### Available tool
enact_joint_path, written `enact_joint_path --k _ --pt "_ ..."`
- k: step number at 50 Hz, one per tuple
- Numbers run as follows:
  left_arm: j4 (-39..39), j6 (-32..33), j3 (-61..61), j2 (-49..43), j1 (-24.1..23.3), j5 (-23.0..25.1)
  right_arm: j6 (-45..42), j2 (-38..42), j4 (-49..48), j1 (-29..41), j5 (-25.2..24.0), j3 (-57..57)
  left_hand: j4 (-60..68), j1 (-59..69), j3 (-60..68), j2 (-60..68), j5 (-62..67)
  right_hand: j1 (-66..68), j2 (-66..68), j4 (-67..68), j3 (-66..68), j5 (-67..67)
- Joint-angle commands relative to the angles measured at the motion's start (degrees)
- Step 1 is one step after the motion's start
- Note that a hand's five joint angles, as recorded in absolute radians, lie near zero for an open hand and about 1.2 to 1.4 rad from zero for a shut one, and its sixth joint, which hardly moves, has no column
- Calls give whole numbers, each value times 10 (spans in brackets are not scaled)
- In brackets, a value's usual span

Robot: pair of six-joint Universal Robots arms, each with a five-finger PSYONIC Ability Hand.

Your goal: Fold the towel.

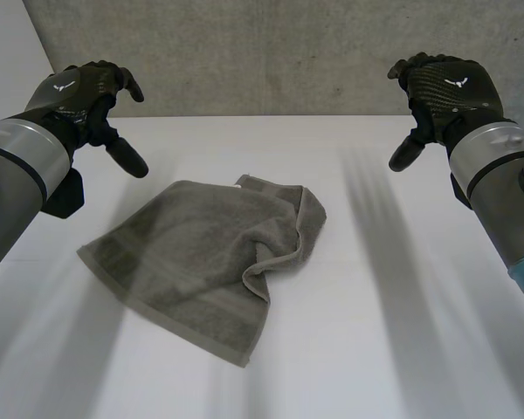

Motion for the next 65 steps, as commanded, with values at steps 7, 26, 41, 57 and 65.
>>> enact_joint_path --k 7,26,41,57,65 --pt "0 -4 -6 0 0 5 -4 1 7 -2 -3 -7 -30 -26 -26 -25 -13 -36 -42 -50 -43 -34" --pt "3 -53 -34 -90 -99 6 -361 84 11 6 -166 30 0 5 4 5 17 -36 -42 -50 -43 -34" --pt "66 -116 -34 -242 -178 -4 -325 275 9 19 -176 -131 26 30 29 31 42 -36 -42 -50 -43 -34" --pt "149 -109 25 -331 -202 -49 -319 461 15 45 -209 -317 78 82 81 83 94 -3 -10 -17 -11 -2" --pt "150 -105 52 -372 -203 -65 -321 494 29 51 -215 -371 416 420 420 421 433 388 382 375 381 390"
